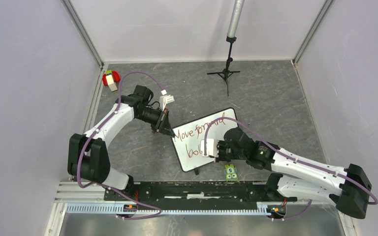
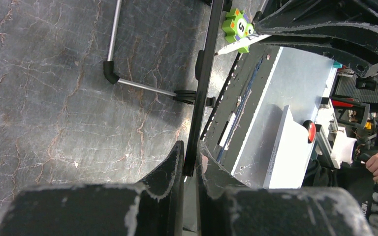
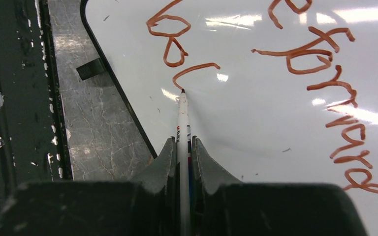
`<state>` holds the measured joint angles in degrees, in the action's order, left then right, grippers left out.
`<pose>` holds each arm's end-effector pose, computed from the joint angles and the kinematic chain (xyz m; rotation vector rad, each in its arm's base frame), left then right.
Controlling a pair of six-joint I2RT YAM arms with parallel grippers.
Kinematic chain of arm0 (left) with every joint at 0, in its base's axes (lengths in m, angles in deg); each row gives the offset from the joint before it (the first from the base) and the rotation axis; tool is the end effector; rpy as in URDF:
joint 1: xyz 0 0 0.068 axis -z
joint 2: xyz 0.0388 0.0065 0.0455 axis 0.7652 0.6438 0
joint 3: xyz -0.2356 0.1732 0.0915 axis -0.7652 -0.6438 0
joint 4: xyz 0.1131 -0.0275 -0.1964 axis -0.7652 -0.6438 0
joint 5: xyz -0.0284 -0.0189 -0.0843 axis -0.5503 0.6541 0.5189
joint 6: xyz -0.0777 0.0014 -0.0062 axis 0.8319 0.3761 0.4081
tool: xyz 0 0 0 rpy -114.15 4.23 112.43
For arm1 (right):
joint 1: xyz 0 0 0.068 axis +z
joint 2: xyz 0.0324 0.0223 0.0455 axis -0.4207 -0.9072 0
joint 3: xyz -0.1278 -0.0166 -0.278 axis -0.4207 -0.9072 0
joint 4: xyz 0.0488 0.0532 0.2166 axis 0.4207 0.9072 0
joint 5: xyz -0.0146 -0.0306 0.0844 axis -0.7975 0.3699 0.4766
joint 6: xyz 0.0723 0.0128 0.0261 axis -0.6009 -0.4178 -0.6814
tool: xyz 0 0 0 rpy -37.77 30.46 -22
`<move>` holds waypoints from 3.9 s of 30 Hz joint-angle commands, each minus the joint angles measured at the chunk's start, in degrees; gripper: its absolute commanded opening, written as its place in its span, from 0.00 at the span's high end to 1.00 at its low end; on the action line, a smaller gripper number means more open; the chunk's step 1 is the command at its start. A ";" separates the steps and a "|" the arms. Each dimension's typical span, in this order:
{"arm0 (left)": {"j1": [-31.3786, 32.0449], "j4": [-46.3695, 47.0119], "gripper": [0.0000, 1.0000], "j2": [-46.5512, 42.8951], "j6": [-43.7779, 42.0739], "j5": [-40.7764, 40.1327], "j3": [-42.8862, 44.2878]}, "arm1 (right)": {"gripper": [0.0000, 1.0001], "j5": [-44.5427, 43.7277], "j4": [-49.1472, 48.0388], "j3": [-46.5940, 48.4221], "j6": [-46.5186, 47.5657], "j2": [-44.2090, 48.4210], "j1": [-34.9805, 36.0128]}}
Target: Write a sentence on the whiteboard
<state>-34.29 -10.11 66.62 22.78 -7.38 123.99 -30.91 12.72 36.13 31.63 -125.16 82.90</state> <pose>0.2151 -0.1162 0.2751 0.8873 2.4152 -1.3079 0.0869 0.1571 0.2542 -1.6316 1.6233 0.4335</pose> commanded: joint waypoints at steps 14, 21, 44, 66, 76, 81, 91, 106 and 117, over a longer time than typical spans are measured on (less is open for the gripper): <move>0.75 0.44 0.98 0.68 -2.82 -1.63 2.16 | 1.00 -5.69 0.79 3.63 -0.32 2.08 -0.32; 0.75 0.42 0.98 0.64 -2.93 -1.63 2.16 | 1.00 -8.54 -0.60 3.54 -0.63 0.76 -0.28; 0.80 0.47 0.97 0.76 -3.15 -1.69 1.91 | 1.00 -3.98 1.85 -0.15 -0.13 0.68 -0.28; 0.80 0.47 0.98 0.77 -3.02 -1.81 1.98 | 1.00 -10.13 -1.07 6.71 -1.27 0.28 -3.97; 0.80 0.42 0.98 0.77 -3.01 -1.81 1.98 | 1.00 -3.26 2.14 3.37 -0.66 0.65 -3.92; 0.80 0.46 0.98 0.94 -2.96 -1.92 2.07 | 1.00 -1.72 3.74 2.55 -0.09 0.17 -3.94; 0.79 0.46 0.98 1.13 -3.26 -2.16 1.81 | 1.00 -1.26 6.30 1.89 1.74 1.51 -3.95; 0.88 0.45 0.98 0.87 -2.28 -1.04 2.41 | 1.00 -9.09 2.73 5.07 -2.29 4.94 -4.96; 0.87 0.40 0.98 0.81 -2.39 -1.19 2.42 | 1.00 -9.05 1.44 5.54 -2.67 3.57 -5.60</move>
<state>-33.68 -10.11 66.94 22.81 -7.44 124.56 -39.26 16.54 39.39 29.78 -121.16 77.61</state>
